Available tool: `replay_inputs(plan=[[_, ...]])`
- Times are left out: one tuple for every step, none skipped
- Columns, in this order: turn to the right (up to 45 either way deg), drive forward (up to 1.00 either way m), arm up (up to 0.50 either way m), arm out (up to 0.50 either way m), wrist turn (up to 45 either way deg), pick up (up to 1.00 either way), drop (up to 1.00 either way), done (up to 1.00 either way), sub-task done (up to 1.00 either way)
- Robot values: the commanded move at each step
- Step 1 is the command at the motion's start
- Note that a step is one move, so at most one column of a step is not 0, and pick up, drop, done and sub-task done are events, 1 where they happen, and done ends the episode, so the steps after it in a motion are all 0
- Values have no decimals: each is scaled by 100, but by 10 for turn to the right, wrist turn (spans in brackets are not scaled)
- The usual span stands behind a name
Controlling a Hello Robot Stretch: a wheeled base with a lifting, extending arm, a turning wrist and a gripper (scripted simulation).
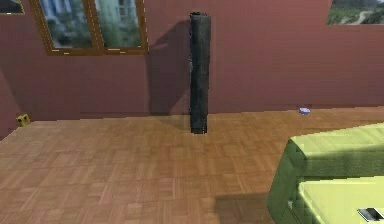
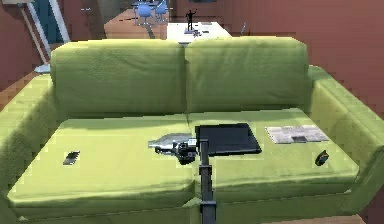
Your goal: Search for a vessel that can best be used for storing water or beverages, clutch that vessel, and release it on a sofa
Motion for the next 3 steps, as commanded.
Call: replay_inputs(plan=[[0, 0, 42, 0, 0, 0, 0, 0, 0], [0, 0, 0, 0, -450, 0, 0, 0, 0], [0, 0, 0, 0, -450, 0, 0, 0, 0]])
